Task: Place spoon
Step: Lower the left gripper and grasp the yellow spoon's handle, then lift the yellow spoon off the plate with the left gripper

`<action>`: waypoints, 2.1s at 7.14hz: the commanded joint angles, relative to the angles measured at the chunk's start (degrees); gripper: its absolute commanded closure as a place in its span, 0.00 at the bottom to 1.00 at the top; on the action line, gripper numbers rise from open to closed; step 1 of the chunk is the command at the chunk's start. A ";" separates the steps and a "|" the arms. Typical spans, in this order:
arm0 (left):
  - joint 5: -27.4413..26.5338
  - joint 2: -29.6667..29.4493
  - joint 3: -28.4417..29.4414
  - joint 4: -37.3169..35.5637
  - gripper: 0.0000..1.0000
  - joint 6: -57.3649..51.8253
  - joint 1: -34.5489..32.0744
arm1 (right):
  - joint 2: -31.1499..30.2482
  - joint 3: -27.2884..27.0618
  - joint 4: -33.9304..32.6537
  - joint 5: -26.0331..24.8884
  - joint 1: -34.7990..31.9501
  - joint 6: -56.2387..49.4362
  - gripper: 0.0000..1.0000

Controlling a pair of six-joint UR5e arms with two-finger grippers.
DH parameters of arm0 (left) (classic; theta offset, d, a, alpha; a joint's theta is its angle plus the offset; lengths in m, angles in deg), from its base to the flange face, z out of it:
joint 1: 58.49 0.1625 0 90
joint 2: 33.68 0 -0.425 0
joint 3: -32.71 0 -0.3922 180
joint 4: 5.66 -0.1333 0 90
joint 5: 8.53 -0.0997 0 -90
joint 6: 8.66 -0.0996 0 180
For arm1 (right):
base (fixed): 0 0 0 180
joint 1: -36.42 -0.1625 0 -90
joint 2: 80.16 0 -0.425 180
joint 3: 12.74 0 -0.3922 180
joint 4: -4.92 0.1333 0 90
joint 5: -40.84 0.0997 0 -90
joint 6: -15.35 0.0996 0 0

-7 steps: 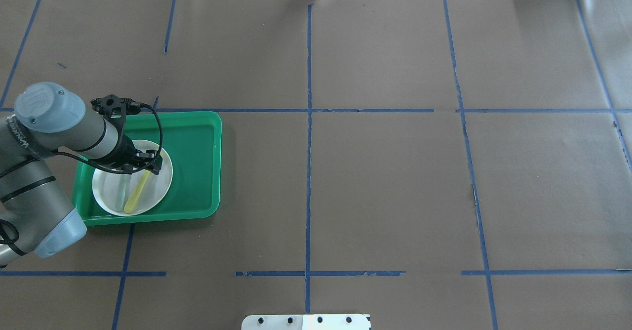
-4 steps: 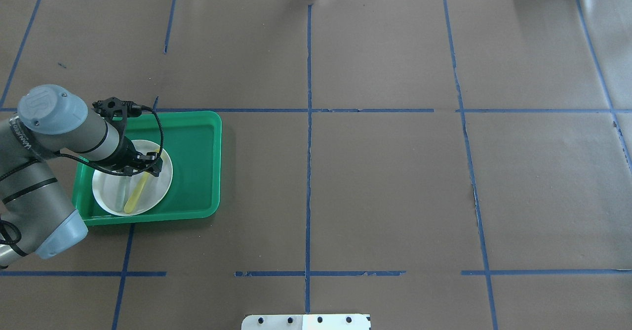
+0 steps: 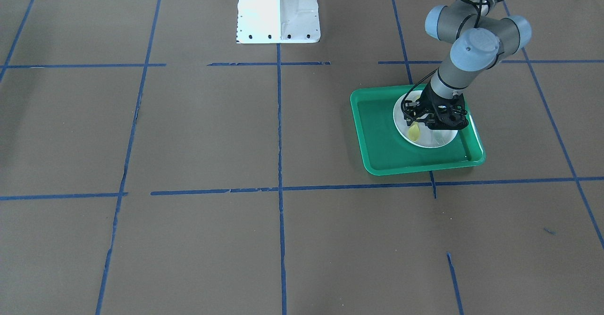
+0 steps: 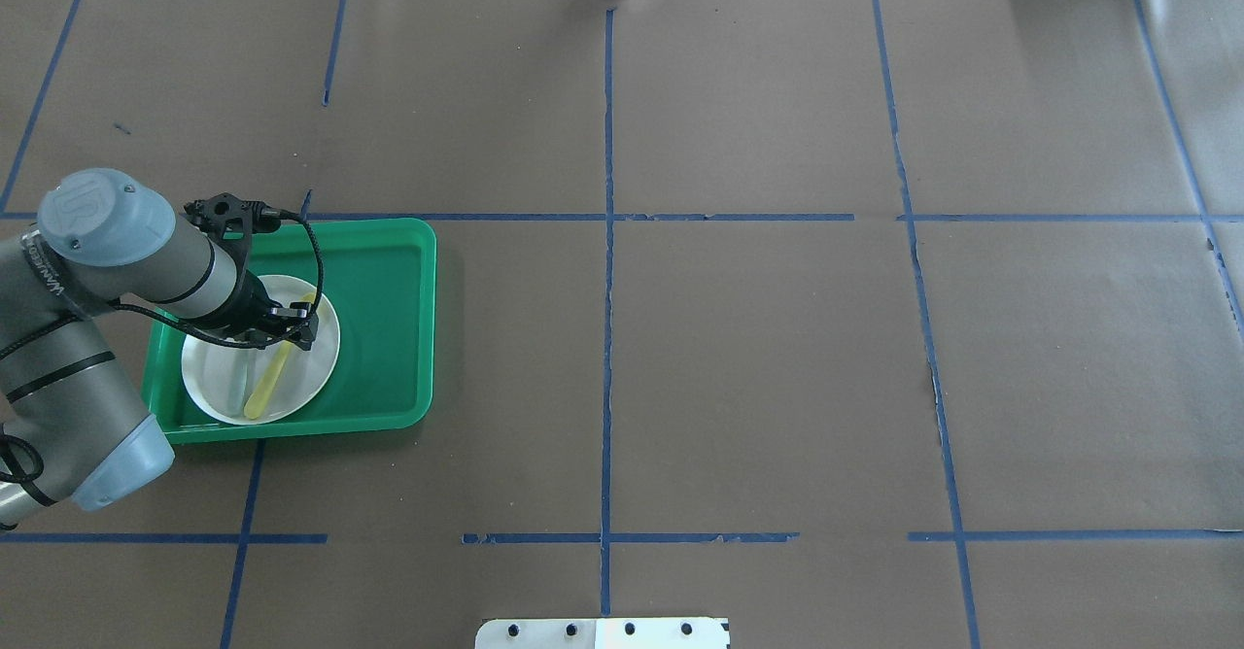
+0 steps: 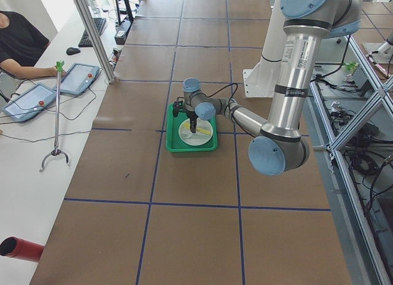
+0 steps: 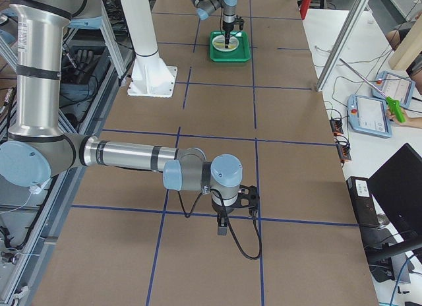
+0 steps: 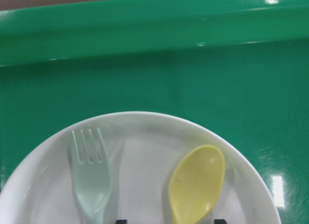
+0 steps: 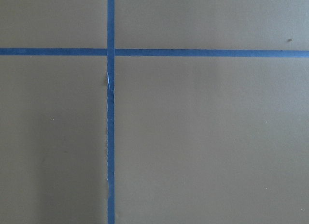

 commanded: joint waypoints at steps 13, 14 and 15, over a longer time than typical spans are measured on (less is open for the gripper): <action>4.46 -2.97 -9.90 -13.63 1.00 -4.61 -6.99 | 0.00 0.00 0.00 0.00 0.00 0.02 0.00; 4.64 -6.39 -8.14 -13.63 1.00 0.13 -6.73 | 0.00 0.00 0.00 0.00 0.00 -0.07 0.00; 4.55 -9.21 -6.99 -13.63 1.00 3.74 -4.03 | 0.00 0.00 0.00 0.00 0.00 0.02 0.00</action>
